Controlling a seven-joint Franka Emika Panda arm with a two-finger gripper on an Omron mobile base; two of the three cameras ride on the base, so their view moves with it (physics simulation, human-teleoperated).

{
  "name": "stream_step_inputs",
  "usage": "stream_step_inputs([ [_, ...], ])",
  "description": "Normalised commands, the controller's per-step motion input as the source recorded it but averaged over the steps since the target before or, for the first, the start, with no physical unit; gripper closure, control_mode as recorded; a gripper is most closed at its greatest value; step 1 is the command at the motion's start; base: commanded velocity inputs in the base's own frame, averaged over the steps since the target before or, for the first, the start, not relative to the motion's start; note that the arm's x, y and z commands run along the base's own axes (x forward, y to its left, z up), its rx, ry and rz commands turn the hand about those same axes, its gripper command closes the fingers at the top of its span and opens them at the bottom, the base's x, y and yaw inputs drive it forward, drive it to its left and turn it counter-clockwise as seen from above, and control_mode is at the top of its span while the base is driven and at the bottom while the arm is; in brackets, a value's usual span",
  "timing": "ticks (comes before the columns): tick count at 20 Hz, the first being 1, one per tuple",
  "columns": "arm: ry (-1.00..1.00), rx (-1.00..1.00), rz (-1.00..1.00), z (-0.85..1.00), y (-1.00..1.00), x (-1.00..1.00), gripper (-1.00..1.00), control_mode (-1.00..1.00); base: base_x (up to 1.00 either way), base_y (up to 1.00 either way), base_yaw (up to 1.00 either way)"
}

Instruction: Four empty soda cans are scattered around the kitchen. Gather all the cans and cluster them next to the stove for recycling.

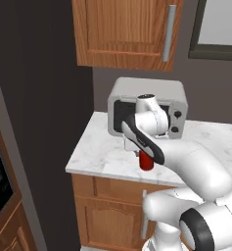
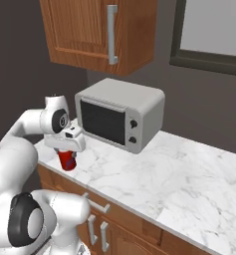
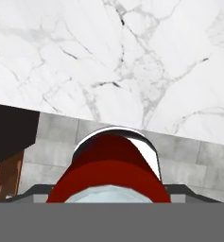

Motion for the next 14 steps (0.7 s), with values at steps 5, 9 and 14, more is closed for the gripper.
stream_step_inputs([
  [5, 0.0, 0.0, 0.0, 0.0, 0.0, 0.0, 1.0, 1.0, -0.22, -0.43, -0.18],
  [9, 0.0, 0.0, 0.0, 0.0, 0.0, 0.0, 1.0, 1.0, -0.13, -0.25, -0.33],
  [14, 0.0, 0.0, 0.0, 0.0, 0.0, 0.0, 1.0, 1.0, -0.02, -0.18, -0.43],
])
